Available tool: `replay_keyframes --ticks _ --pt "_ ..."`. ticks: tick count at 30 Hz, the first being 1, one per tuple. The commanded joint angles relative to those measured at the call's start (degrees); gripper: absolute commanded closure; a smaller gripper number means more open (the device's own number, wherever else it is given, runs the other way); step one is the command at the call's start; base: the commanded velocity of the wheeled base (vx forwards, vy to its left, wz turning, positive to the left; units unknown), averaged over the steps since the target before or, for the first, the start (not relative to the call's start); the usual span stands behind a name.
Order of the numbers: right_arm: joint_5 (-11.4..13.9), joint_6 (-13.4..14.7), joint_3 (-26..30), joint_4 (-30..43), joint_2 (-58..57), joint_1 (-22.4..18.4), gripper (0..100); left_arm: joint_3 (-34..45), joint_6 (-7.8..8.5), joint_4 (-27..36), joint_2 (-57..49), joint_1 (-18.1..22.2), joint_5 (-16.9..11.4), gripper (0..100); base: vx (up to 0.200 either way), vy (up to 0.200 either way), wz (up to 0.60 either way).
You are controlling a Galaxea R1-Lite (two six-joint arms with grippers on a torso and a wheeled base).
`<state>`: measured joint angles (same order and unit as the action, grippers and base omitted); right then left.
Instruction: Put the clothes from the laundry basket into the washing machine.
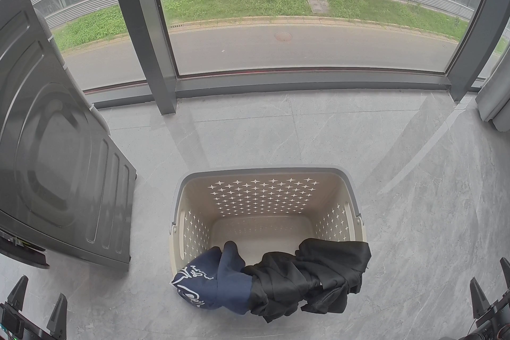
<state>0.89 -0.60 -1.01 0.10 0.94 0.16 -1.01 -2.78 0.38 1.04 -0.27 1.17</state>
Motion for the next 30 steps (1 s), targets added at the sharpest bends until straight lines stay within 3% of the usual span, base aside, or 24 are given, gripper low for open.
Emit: replay_keyframes --ticks 1,5,11,16,23,30 --pt "-0.01 -0.02 0.92 -0.01 -0.94 0.02 0 0.84 -0.03 -0.03 -0.51 0.00 0.06 0 0.200 0.000 0.00" --pt "-0.01 -0.02 0.92 -0.01 -0.94 0.02 0 0.84 -0.03 -0.03 -0.51 0.00 -0.03 0 0.200 0.000 0.00" --pt "-0.01 -0.02 0.92 -0.01 -0.94 0.02 0 0.84 -0.03 -0.03 -0.51 0.00 0.06 0 0.000 0.000 0.00" --pt "-0.01 -0.02 0.92 -0.01 -0.94 0.02 0 0.84 -0.03 0.06 -0.51 0.00 0.06 0 0.200 0.000 0.00" --pt "-0.01 -0.02 0.92 -0.01 -0.94 0.02 0 0.84 -0.03 0.06 -0.51 0.00 0.06 0 0.000 0.000 0.00" --pt "-0.01 -0.02 0.92 -0.01 -0.94 0.02 0 0.84 -0.03 -0.03 -0.51 0.00 -0.03 0 0.200 0.000 0.00"
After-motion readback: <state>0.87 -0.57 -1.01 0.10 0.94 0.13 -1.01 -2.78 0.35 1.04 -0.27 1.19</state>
